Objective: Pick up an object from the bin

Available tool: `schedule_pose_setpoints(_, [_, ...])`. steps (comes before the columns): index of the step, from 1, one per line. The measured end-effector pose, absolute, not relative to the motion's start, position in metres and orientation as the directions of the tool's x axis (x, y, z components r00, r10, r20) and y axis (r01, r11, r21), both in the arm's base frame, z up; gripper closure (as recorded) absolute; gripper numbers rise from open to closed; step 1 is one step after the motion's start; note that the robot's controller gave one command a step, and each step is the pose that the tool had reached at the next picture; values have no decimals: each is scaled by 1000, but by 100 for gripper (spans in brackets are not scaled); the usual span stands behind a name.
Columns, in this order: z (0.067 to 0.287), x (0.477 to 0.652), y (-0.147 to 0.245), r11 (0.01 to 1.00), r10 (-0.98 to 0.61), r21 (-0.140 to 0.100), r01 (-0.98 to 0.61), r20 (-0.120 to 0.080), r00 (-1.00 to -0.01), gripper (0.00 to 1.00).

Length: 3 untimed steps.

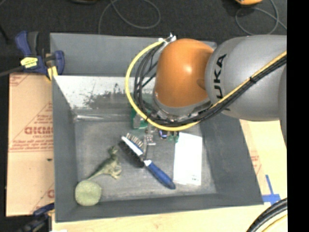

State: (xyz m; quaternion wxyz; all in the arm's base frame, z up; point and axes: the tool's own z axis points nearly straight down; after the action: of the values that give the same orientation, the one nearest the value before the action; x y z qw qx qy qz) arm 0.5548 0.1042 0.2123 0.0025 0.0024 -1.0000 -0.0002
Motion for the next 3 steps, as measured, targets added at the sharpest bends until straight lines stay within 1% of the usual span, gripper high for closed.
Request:
schedule_pose_setpoints(1, [217, 556, 103, 1000, -2, 1, -2, -2, -1000, 0])
schedule_pose_setpoints(2, [169, 562, 105, 1000, -15, 2, -15, -11, -1000, 0])
schedule_pose_setpoints(3, [132, 543, 103, 998, 70, 1, 70, -1, -998, 0])
